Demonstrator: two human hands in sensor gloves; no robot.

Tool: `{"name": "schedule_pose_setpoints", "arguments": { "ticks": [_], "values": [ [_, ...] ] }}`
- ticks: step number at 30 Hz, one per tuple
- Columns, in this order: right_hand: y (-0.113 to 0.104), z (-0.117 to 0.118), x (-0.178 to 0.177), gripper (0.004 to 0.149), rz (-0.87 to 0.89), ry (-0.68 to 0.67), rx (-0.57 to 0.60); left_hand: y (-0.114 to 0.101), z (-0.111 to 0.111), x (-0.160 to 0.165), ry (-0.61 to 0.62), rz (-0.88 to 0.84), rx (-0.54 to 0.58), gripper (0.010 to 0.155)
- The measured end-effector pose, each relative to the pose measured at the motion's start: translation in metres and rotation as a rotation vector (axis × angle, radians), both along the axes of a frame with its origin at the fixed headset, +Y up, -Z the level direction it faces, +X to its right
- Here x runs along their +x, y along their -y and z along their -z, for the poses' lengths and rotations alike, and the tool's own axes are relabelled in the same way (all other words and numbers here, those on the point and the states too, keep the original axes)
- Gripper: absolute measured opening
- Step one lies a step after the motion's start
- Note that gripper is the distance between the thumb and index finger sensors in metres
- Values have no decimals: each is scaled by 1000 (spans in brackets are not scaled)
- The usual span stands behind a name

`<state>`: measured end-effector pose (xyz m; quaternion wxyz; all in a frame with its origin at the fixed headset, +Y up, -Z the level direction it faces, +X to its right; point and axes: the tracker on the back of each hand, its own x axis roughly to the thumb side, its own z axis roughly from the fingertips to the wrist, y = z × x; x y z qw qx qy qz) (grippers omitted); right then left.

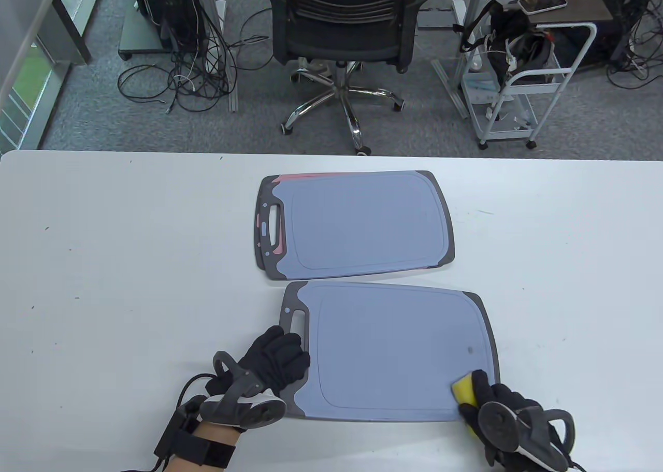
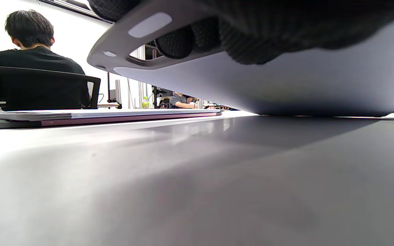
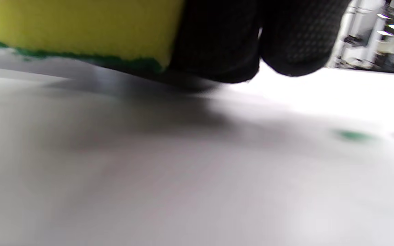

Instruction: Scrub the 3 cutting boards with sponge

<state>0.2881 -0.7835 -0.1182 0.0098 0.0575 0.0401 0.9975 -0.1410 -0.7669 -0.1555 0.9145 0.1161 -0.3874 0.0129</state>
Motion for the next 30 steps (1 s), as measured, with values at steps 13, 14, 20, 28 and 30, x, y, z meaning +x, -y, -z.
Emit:
{"name": "schedule_pose_setpoints", "arguments": {
  "ticks": [13, 14, 20, 28, 30],
  "values": [
    [-3, 9, 46, 72, 44, 235, -49, -4, -13, 5, 14, 193, 268, 60],
    [-3, 10, 51, 72, 50, 252, -49, -8, -14, 4, 24, 199, 290, 59],
    [-6, 15, 67, 72, 147, 308, -32, -37, -21, -11, 35, 95, 426, 50],
    [-8, 14, 66, 72, 212, 298, -24, -79, -47, -21, 25, 153, 592, 48],
    [-8, 15, 67, 72, 247, 299, -23, -90, -44, -23, 12, 141, 613, 48]
  ]
}}
